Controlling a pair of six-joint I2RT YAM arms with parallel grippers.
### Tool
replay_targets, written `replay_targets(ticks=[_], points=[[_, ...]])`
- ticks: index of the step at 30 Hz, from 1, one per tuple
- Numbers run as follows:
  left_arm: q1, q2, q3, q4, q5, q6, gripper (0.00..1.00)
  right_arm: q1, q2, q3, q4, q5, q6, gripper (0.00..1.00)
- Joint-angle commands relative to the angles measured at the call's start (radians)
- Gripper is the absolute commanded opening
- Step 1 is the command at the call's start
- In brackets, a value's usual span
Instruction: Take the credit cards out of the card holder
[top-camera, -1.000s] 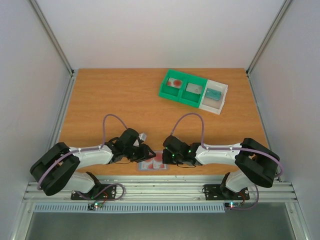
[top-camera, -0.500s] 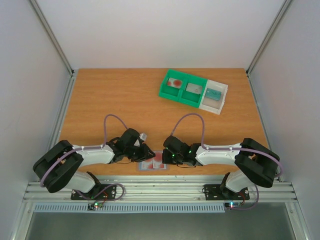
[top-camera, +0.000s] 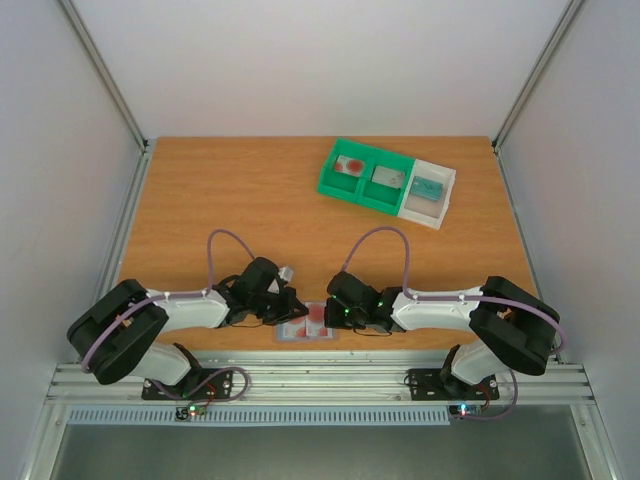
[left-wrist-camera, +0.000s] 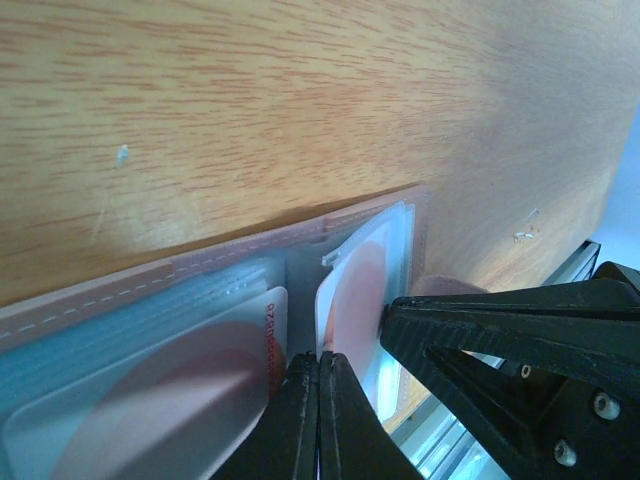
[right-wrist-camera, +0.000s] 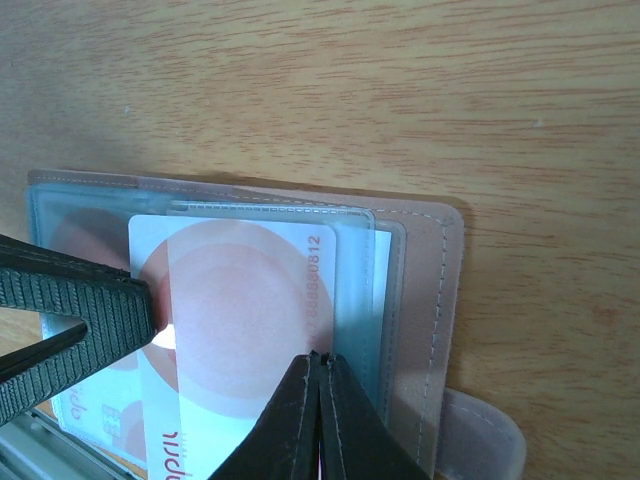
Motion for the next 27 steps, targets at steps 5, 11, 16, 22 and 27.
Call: replay_targets(ticks=[5,11,16,22,27], points=[[-0.006,-0.063,-0.010,-0.051,-0.034,0.043,0.00,0.009,0.001,-0.030,-0.048,0.023,0.014,0.03],[-0.004,-0.109,-0.014,-0.093,-0.052,0.053,0.00,0.009,-0.004,-0.031,-0.056,0.027,0.016,0.03],[-0.004,-0.133,-0.010,-0.131,-0.061,0.061,0.00,0.009,-0.012,-0.031,-0.063,0.031,0.015,0.03],[0.000,-0.198,0.013,-0.249,-0.088,0.092,0.00,0.007,-0.030,-0.021,-0.070,0.025,-0.008,0.04],[0.001,-0.259,0.066,-0.387,-0.101,0.136,0.00,0.007,-0.098,0.068,-0.200,0.033,-0.119,0.05]])
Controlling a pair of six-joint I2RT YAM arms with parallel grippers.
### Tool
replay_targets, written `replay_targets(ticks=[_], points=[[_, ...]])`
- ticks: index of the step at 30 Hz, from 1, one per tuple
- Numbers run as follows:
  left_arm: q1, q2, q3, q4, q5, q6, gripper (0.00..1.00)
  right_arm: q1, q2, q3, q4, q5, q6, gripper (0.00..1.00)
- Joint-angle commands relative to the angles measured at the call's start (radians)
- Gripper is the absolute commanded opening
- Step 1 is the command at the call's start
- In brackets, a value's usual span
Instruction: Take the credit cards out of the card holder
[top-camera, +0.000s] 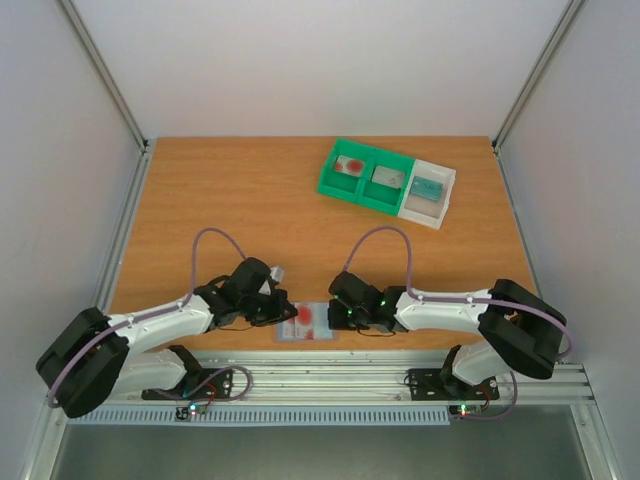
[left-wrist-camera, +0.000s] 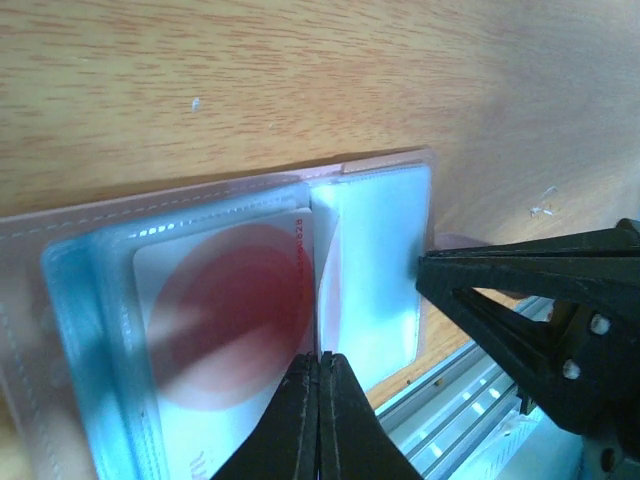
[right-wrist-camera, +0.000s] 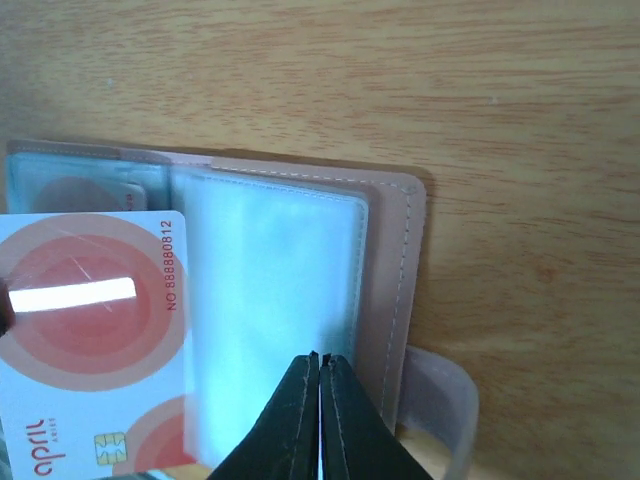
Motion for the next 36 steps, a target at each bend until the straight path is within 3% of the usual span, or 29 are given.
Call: replay_targets(ticks=[1,8,16,25,29,36], points=[[0.002,-0.058,0.071,-0.155,-0.029,0.075,0.00,0.007,-0.093,0.095,-0.194,0.046,-0.111,0.05],[0.002,-0.141,0.126,-0.215,0.054,0.151,0.00,0.006,-0.260,0.275,-0.476,0.103,-0.291,0.09],[0.001,-0.188,0.193,-0.190,0.286,0.235,0.00,0.003,-0.389,0.469,-0.735,-0.040,-0.435,0.18],[0.000,-0.206,0.231,-0.129,0.503,0.259,0.00,-0.014,-0.422,0.504,-0.791,-0.278,-0.571,0.33],[0.000,-0.215,0.235,-0.130,0.540,0.278,0.00,-0.020,-0.421,0.516,-0.783,-0.305,-0.578,0.40],[-0.002,-0.214,0.216,-0.044,0.617,0.244,0.00,-0.054,-0.341,0.560,-0.776,-0.428,-0.630,0.34]])
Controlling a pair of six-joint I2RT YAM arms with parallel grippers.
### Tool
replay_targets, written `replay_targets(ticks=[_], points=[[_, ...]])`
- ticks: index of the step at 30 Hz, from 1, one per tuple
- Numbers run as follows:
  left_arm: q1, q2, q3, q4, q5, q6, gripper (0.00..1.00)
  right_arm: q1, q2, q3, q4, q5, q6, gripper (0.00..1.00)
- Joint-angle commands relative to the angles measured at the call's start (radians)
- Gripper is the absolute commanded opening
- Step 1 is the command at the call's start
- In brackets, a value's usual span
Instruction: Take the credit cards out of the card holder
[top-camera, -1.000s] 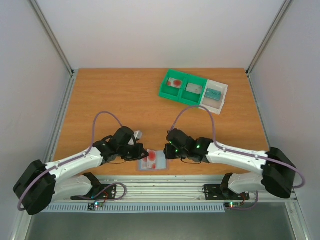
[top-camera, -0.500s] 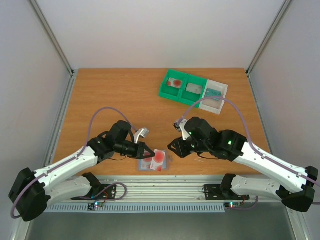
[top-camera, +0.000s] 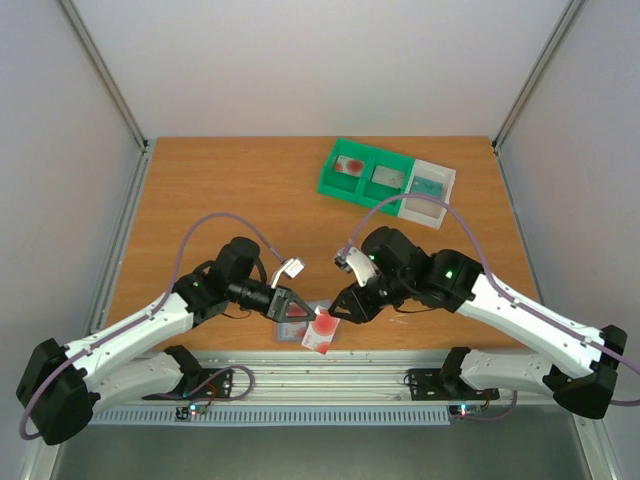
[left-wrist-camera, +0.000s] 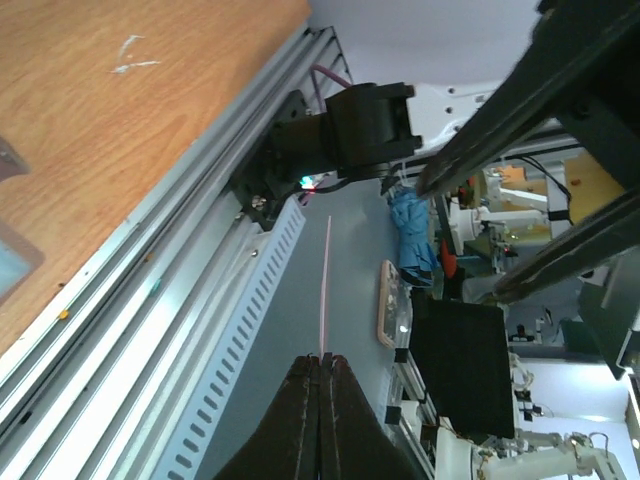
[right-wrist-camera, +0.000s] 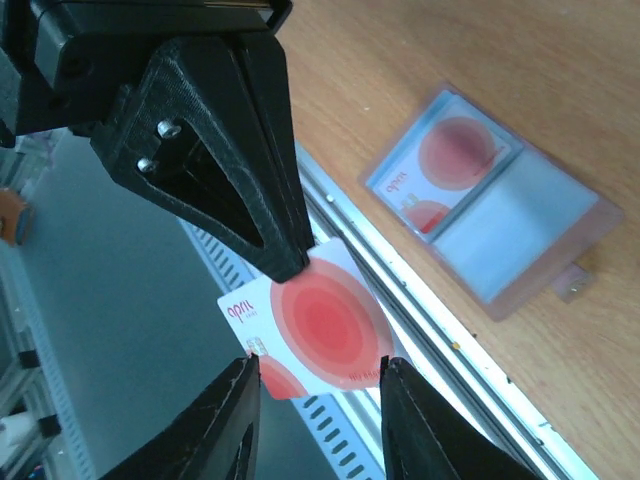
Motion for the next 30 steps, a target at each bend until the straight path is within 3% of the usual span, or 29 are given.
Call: replay_targets(ticks=[1,9,23,28,29,30], points=[[-0.001,-0.023,0.010,0.115,0.087,-0.016,0.00,-0.011,0.041,0.035,0.018,-0.118,-0.053,0.34],[-0.002,-0.060,-0.006,0.173,0.122,-0.043,0.00,-0.066,0.076,0.036,0.024,-0.196,-0.077,0.36],[-0.004,-0.075,-0.021,0.219,0.125,-0.072,0.00,-0.104,0.038,-0.022,0.108,-0.420,-0.074,0.03],[-0.003,-0.083,-0.010,0.172,0.085,-0.055,0.01,-0.104,0.025,-0.039,0.140,-0.438,-0.057,0.01],[-0.003,-0.087,0.000,0.147,0.061,-0.043,0.04,-0.104,0.022,-0.042,0.148,-0.431,-0.050,0.01],[-0.003,-0.093,0.013,0.101,0.034,-0.032,0.20,-0.105,0.019,-0.044,0.152,-0.419,-0.044,0.01]])
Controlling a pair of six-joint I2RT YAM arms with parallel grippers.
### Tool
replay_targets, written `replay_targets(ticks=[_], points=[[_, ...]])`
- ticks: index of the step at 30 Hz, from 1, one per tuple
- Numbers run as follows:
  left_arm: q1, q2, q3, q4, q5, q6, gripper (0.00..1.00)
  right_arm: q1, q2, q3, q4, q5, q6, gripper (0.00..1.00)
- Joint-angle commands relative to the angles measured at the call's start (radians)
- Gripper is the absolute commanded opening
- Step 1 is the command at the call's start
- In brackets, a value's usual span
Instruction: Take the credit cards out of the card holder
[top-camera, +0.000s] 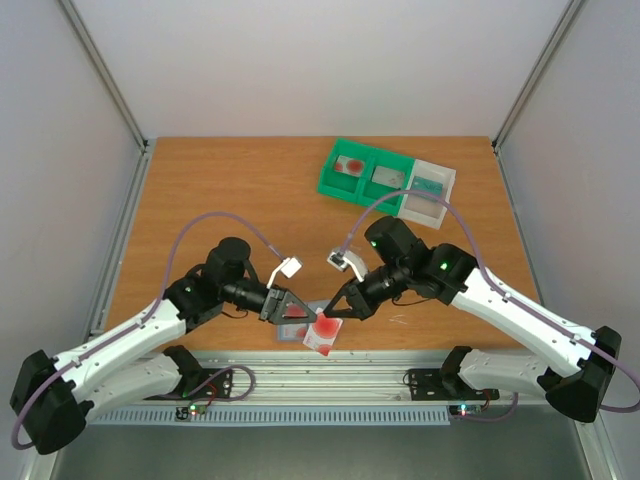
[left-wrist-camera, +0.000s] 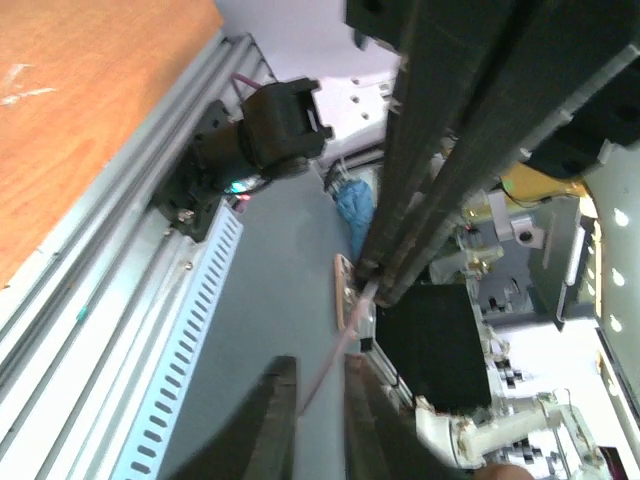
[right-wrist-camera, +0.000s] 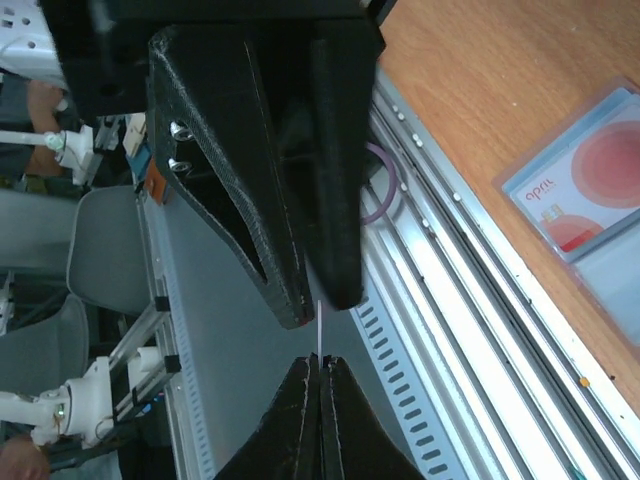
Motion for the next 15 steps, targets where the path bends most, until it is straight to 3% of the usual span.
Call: replay_targets(ticks=[1,3,11,15], points=[[0.000,-0.030,0.034,-0.077,-0.121,0.039,0.35,0.002,-0.026,-0.014,0.053,-0.027,0.023,0.01],[-0.001,-0.039,0.056,-0.137,-0.181,0.071,0.54,-0.005,-0.029,-0.022,0.054,0.004,0.032,0.01],[-0.001,-0.092,0.136,-0.377,-0.493,0.141,0.97,-0.052,-0.069,-0.057,0.118,0.173,0.128,0.01],[-0.001,-0.119,0.155,-0.428,-0.616,0.162,0.99,-0.062,-0.080,-0.050,0.110,0.376,0.196,0.01]])
